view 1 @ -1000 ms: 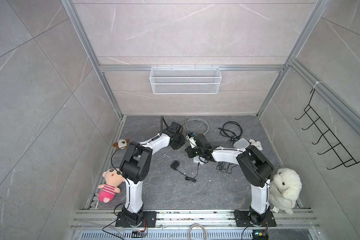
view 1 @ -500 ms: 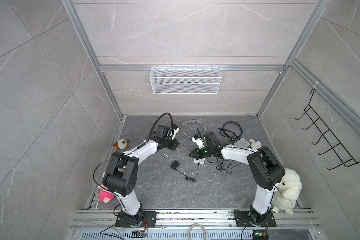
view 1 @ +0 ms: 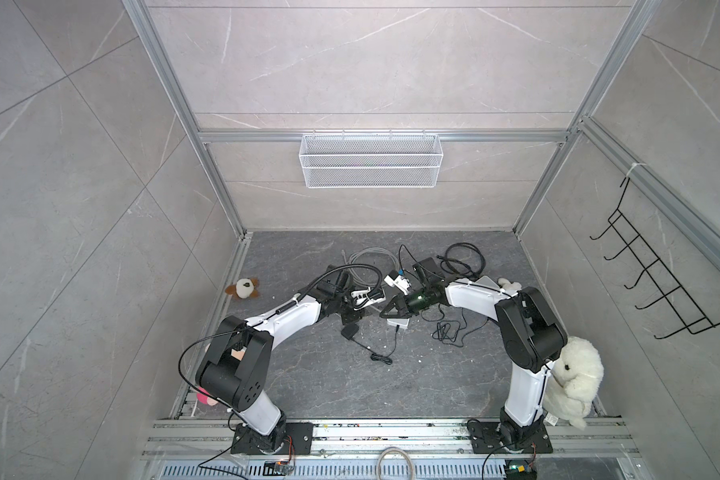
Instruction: Insert the plug into the switch port
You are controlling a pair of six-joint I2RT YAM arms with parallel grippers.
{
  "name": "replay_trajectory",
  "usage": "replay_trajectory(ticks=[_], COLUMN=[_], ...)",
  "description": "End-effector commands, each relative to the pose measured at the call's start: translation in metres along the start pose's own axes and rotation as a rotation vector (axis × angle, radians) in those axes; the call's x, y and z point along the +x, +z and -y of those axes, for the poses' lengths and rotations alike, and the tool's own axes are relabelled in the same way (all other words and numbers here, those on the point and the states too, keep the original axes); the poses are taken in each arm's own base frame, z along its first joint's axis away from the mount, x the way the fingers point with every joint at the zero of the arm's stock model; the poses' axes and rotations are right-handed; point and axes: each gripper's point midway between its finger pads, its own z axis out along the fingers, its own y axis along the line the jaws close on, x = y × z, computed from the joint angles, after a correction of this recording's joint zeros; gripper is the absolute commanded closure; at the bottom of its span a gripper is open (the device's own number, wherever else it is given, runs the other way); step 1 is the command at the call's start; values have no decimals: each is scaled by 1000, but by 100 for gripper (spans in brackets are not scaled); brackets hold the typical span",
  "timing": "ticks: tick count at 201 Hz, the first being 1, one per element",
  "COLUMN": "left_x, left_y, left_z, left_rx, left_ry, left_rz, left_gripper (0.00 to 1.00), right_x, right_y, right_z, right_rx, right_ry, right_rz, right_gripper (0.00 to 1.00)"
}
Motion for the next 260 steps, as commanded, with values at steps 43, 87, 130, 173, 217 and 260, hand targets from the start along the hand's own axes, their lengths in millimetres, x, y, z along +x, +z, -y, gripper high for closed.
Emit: replay_trajectory(ticks=[43, 87, 130, 173, 217, 260], left_x=[-14, -13, -12, -5, -3, -7], left_y=[11, 17, 20, 17, 14, 15], left_z=[4, 11, 7, 10, 15, 18], left_rx=[-10, -1, -33, 6, 62, 114], left_ry=[178, 207, 214, 158, 84, 53], left_rz=[6, -7, -8, -37, -29, -15], left_gripper=[66, 68, 87, 98, 99, 100], right_x=[7, 6, 10, 2, -1, 1], right_y=[1, 3, 2, -15, -27, -22], right_z=[-14, -21, -24, -12, -12, -13], right_rx=[-96, -146, -168, -155, -163, -163], right_ry=[13, 26, 38, 89, 119, 120], right_rz=[-52, -68, -97, -22, 76, 88], right_gripper=[94, 94, 93, 77, 67, 63])
